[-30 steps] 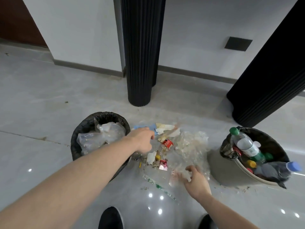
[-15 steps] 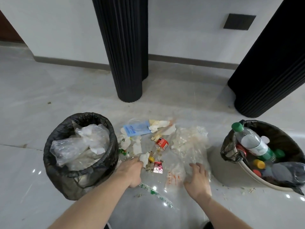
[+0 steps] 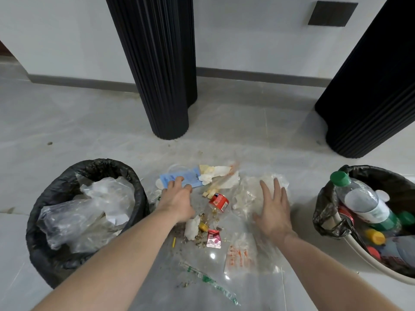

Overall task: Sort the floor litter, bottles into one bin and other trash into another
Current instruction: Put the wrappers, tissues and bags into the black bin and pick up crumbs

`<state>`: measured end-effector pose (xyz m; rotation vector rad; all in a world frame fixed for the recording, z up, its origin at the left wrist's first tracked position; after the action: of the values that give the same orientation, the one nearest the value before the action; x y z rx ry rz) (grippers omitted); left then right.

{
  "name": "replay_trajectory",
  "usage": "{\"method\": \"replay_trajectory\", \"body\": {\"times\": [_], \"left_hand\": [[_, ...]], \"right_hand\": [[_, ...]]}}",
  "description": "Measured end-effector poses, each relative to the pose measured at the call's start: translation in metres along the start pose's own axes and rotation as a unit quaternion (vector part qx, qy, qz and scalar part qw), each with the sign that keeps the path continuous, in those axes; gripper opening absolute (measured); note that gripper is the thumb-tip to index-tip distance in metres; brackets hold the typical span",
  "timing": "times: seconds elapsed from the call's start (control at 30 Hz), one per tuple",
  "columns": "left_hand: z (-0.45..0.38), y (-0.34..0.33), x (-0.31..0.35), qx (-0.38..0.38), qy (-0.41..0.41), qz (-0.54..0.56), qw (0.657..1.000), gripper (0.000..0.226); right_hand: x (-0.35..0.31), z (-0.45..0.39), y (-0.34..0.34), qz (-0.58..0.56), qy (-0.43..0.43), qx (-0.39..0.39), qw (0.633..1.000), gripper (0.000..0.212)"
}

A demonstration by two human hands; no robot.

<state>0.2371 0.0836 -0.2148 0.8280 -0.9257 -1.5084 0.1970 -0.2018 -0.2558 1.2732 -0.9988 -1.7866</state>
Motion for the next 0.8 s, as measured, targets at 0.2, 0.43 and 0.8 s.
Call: {"method": "replay_trajectory", "body": {"times": [0.2,0.43,0.8], "left_hand": [[-0.039,-0.005,-0.005,-0.039,0.018,-0.032,0.999,0.048],[-0.063,-0.026,-0.013,-0.081,0.021,-0.046,0.995,0.044],[-0.079,-0.032,-0.021,-0.077,-0.017,-0.095,0.992,0.037]], "right_hand": [[-0.053,-0.044,0.002,0.037,0.097,-0.037,0.994,0.090],[-0.119,-0.103,-0.039,0.073,0.155,-0.135,0.976,0.076],[-0.102,-0.117,-0.073,0.151,0.085,-0.210,0.962,0.052]]}}
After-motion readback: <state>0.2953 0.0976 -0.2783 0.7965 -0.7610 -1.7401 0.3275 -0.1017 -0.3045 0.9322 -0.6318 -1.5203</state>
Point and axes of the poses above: each hand's wrist, its own z-axis away from the middle knuckle, its own y-axis out of the back of the hand, x = y × z, the point moved 3 cm from there along -z, towards the middle knuckle, and after that the axes turned 10 degrees about -z, right-handed, at the moved point
